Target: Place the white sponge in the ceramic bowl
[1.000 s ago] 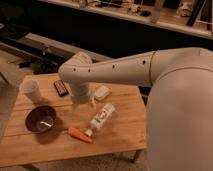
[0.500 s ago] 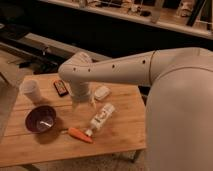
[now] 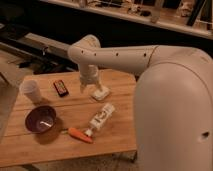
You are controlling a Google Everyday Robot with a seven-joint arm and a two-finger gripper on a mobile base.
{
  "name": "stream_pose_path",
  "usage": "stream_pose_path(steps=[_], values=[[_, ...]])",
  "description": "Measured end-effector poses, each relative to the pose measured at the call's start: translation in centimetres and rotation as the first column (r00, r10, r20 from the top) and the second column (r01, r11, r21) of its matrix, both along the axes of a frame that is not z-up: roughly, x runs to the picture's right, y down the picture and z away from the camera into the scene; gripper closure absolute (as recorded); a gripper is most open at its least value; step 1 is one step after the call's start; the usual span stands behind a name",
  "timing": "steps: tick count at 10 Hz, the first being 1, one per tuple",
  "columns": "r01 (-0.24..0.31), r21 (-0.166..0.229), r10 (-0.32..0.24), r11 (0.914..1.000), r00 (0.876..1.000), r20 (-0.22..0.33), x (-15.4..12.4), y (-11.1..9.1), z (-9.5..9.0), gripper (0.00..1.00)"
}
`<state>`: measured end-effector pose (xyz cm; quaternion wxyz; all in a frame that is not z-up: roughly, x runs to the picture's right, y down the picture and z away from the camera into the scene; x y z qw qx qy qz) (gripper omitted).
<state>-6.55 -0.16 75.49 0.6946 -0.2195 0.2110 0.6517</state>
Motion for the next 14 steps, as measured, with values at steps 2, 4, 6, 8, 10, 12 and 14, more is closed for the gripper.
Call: stream_pose_path(steps=[2, 4, 6, 8, 10, 12, 14], values=[[-0.033, 0.013, 0.033, 0.9994, 0.999, -0.009, 1.2, -2.0, 2.1, 0.35], [-0.081, 0.0, 0.081, 0.9967, 0.996, -0.032, 2.7, -2.6, 4.4, 0.35], [-0.135, -0.001, 0.134, 0.9909, 0.988, -0.072, 4.0, -2.8, 5.8, 0.35], [-0.176, 0.001, 0.175, 0.9844, 0.978, -0.111, 4.4, -2.7, 7.1, 0.35], [-0.186, -0.012, 0.183, 0.9824, 0.975, -0.125, 3.9, -2.0, 7.9, 0.35], [-0.214, -0.04, 0.207, 0.9759, 0.968, -0.139, 3.2, -0.7, 9.0, 0.35], [-0.23, -0.063, 0.219, 0.9711, 0.964, -0.152, 2.8, 0.4, 10.1, 0.35]])
